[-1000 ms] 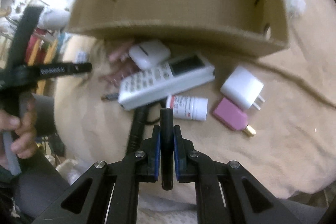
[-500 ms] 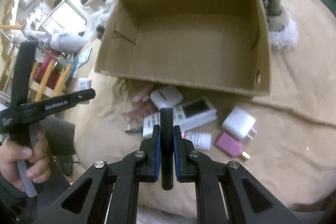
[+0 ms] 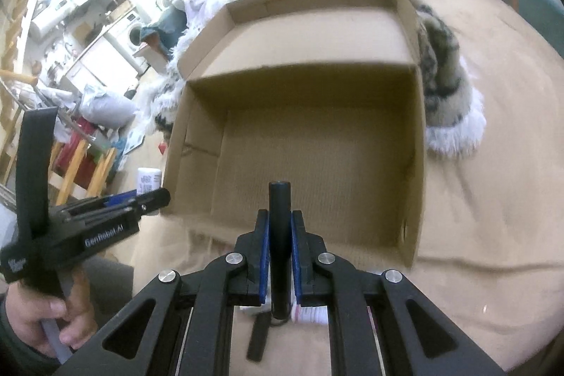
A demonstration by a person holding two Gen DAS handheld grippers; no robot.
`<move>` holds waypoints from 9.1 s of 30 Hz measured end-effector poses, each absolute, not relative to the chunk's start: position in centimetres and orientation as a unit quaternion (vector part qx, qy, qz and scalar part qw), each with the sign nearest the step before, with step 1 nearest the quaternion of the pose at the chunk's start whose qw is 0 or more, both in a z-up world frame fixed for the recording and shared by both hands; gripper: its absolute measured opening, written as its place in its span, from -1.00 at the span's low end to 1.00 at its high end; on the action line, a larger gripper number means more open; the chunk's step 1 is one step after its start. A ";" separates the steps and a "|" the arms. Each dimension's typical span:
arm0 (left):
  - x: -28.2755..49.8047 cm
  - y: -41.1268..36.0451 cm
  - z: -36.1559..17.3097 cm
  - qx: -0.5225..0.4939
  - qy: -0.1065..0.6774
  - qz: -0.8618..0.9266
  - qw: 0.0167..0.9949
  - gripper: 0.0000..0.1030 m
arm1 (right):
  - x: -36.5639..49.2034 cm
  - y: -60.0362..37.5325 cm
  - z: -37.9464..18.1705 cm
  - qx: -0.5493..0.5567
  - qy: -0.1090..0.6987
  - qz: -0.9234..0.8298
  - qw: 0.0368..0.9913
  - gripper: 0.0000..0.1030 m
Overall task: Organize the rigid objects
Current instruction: 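Carry the pill bottle and flashlight into the box and release both, then withdraw both grippers from the box back toward the remaining items, then grasp the pink toy with the left gripper while the right grasps the white remote, then carry the pink toy and white remote into the box and release both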
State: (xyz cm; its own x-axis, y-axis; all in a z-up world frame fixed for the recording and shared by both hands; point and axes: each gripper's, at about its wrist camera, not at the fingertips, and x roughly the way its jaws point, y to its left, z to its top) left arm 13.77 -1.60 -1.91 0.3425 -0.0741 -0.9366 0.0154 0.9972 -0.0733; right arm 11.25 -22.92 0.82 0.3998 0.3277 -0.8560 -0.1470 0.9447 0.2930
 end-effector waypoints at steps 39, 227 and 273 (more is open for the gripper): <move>18.2 -5.3 -9.3 0.003 0.586 -0.071 0.807 -0.52 | 19.6 -21.3 -11.1 0.096 0.628 0.109 0.765 -0.76; 9.5 -0.1 0.6 -0.016 0.571 -0.071 0.818 -0.71 | 10.5 -26.1 1.5 0.244 0.533 0.174 0.792 -0.58; 18.2 -5.1 -8.7 0.028 0.582 -0.072 0.810 -0.70 | 19.8 -25.1 -9.3 0.161 0.611 0.111 0.767 -0.58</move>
